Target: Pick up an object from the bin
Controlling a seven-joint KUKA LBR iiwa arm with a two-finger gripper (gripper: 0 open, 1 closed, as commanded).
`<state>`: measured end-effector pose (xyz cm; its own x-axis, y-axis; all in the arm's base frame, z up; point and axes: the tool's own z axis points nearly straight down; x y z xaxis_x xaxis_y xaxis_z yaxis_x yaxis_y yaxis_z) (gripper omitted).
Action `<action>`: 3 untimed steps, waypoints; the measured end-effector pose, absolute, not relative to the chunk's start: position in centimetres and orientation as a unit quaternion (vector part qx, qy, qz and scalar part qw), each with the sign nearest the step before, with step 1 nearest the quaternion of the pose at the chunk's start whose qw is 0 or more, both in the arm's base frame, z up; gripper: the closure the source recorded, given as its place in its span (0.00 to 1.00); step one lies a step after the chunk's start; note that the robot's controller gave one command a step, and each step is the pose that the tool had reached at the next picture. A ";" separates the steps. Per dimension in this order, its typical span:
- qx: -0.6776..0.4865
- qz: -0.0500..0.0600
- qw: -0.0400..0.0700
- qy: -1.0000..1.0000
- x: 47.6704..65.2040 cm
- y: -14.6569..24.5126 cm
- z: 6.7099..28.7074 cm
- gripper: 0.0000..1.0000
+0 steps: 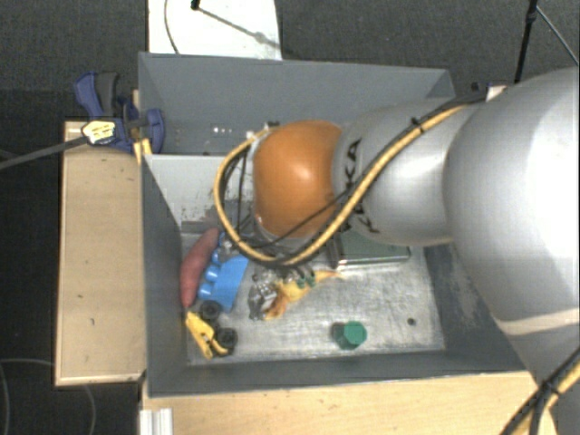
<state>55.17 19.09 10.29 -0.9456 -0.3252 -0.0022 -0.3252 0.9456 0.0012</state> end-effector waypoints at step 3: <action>-0.283 -0.004 0.003 0.959 59.2 22.0 8.0 0.00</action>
Offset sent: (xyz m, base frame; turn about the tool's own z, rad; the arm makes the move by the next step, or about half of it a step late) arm 0.0000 0.0000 0.0000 0.0000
